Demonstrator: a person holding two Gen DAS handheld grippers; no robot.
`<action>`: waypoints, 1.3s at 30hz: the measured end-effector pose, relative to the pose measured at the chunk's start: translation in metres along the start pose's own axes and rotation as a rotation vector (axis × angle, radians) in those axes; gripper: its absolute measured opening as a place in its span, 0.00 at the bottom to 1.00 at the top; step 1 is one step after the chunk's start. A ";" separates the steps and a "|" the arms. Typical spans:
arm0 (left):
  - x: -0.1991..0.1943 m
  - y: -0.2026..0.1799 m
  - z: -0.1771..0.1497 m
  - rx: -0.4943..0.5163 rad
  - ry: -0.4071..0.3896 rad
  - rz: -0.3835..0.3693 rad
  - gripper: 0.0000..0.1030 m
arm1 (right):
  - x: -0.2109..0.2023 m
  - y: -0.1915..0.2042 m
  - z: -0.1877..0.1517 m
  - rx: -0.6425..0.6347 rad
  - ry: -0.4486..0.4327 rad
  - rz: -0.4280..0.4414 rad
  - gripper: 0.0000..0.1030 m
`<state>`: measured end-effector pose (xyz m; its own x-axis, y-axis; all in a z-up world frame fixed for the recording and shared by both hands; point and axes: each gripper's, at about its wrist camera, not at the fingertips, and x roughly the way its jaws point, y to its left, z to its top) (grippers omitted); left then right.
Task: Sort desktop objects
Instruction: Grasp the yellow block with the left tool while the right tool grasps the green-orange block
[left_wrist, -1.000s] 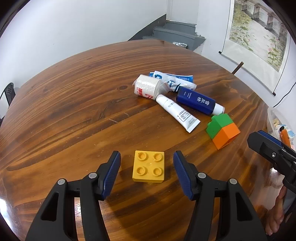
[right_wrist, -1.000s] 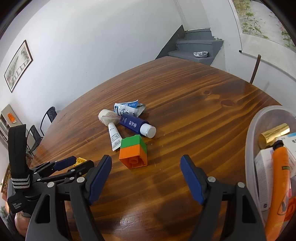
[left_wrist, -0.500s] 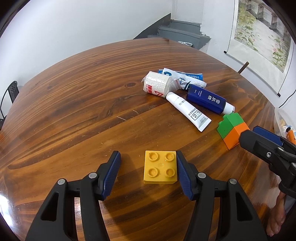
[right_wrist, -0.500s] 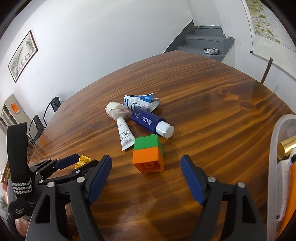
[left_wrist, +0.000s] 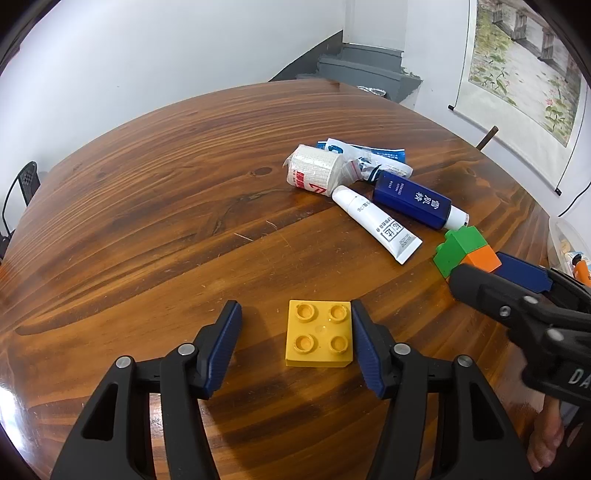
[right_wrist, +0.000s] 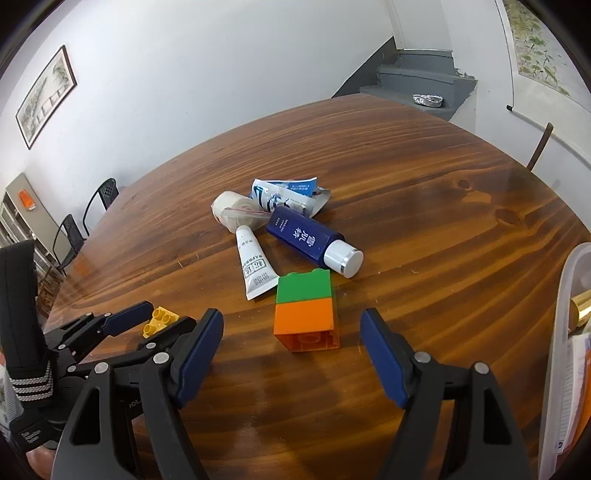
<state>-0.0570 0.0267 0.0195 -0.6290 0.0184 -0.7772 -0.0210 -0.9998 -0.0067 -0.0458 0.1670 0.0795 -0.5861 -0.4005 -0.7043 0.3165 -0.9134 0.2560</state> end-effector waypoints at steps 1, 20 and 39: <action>0.000 -0.001 0.000 0.003 -0.001 -0.003 0.54 | 0.002 0.001 0.000 -0.003 0.004 -0.004 0.78; -0.005 -0.011 -0.003 0.034 -0.014 -0.017 0.33 | 0.018 0.003 0.001 -0.027 0.042 -0.037 0.39; -0.012 -0.012 -0.002 0.019 -0.050 -0.025 0.33 | 0.002 -0.010 0.002 0.034 -0.018 0.019 0.37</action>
<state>-0.0476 0.0382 0.0280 -0.6663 0.0445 -0.7443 -0.0519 -0.9986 -0.0133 -0.0510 0.1754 0.0768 -0.5941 -0.4183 -0.6871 0.3022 -0.9076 0.2913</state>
